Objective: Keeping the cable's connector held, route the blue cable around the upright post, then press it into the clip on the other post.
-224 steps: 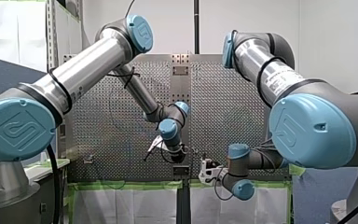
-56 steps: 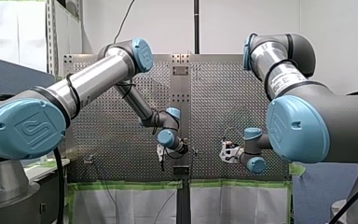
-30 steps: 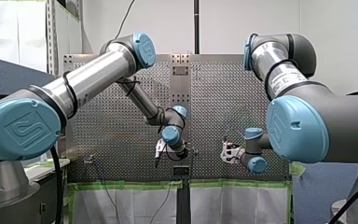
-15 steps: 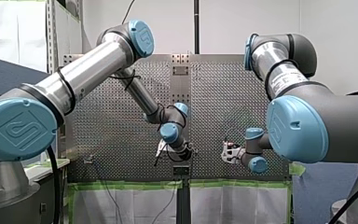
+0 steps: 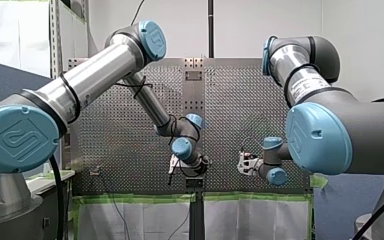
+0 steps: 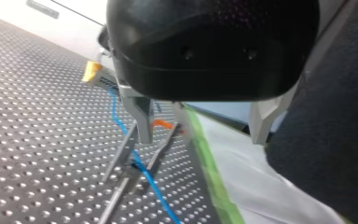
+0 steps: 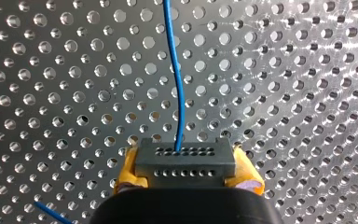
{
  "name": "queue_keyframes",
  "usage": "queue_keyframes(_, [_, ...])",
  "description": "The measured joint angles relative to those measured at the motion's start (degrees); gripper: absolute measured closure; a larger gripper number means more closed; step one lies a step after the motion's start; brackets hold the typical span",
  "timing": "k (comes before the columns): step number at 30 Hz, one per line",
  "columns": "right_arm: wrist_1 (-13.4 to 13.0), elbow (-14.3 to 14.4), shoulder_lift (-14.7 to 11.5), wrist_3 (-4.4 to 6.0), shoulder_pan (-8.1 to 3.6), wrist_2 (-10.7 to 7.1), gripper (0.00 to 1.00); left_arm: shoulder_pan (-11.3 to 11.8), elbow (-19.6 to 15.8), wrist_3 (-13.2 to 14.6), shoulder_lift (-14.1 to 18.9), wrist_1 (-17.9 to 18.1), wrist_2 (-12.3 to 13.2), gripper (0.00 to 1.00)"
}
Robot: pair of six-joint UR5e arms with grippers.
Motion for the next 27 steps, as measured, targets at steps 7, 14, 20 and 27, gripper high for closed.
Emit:
queue_keyframes(7, [0.01,-0.01,0.0,0.04,0.0,0.0,1.0,-0.17,-0.02,-0.66,-0.01,1.99,-0.15,0.0])
queue_keyframes(14, [0.12,-0.01,0.0,0.04,0.0,0.0,1.0,-0.52,-0.03,-0.75,-0.01,2.76,-0.17,0.0])
queue_keyframes(20, [0.11,-0.01,0.0,0.04,0.0,0.0,1.0,-0.81,-0.02,-0.78,0.0,2.9,-0.21,0.0])
queue_keyframes(27, [0.08,-0.01,0.0,0.05,0.0,-0.3,1.0,-0.96,-0.02,-0.78,0.01,2.87,-1.77,0.0])
